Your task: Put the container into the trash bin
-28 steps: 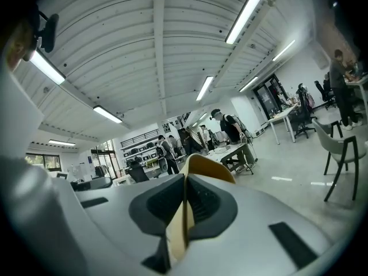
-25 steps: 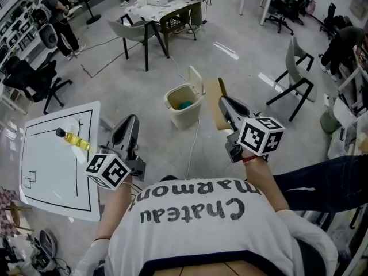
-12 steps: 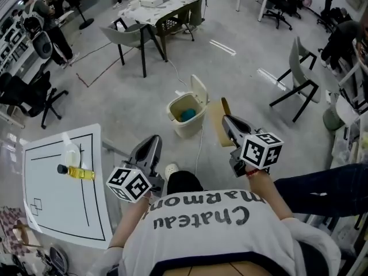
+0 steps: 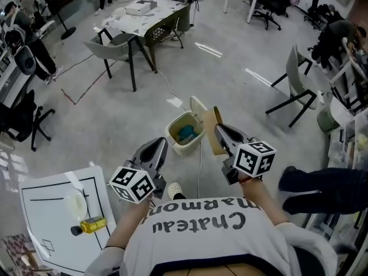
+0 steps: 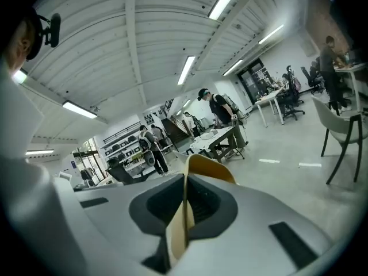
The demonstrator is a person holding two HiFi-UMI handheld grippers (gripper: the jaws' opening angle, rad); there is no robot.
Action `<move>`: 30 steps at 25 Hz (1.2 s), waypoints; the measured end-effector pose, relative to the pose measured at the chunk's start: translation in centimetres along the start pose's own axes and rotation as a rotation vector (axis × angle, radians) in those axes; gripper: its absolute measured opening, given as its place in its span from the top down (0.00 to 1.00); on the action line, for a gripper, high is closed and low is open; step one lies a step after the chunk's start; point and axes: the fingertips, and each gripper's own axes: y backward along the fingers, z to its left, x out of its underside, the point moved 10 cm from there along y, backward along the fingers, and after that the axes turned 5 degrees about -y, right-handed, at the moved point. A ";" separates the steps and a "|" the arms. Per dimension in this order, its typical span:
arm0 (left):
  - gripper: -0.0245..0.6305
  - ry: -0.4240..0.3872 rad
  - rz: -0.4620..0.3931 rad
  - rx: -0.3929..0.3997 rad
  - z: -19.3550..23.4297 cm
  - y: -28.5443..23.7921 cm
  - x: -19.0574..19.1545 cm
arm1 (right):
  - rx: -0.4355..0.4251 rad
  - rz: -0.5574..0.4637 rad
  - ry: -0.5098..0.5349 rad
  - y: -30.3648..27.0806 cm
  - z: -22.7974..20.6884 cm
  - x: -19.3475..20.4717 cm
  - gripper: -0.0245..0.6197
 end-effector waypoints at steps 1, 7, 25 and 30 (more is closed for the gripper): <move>0.93 -0.012 -0.001 0.010 0.9 -0.5 -0.8 | 0.000 -0.007 -0.006 -1.2 0.2 -0.4 0.90; 0.93 -0.036 -0.015 0.025 6.4 -2.1 -4.5 | 0.000 -0.035 -0.008 -6.7 1.5 -2.9 0.90; 0.93 0.003 0.120 0.022 14.4 -4.4 -1.2 | 0.063 0.091 -0.077 -15.3 -1.1 1.8 0.90; 0.93 0.044 0.189 0.002 15.9 -6.7 2.9 | 0.062 0.200 -0.110 -18.5 -5.2 5.3 0.90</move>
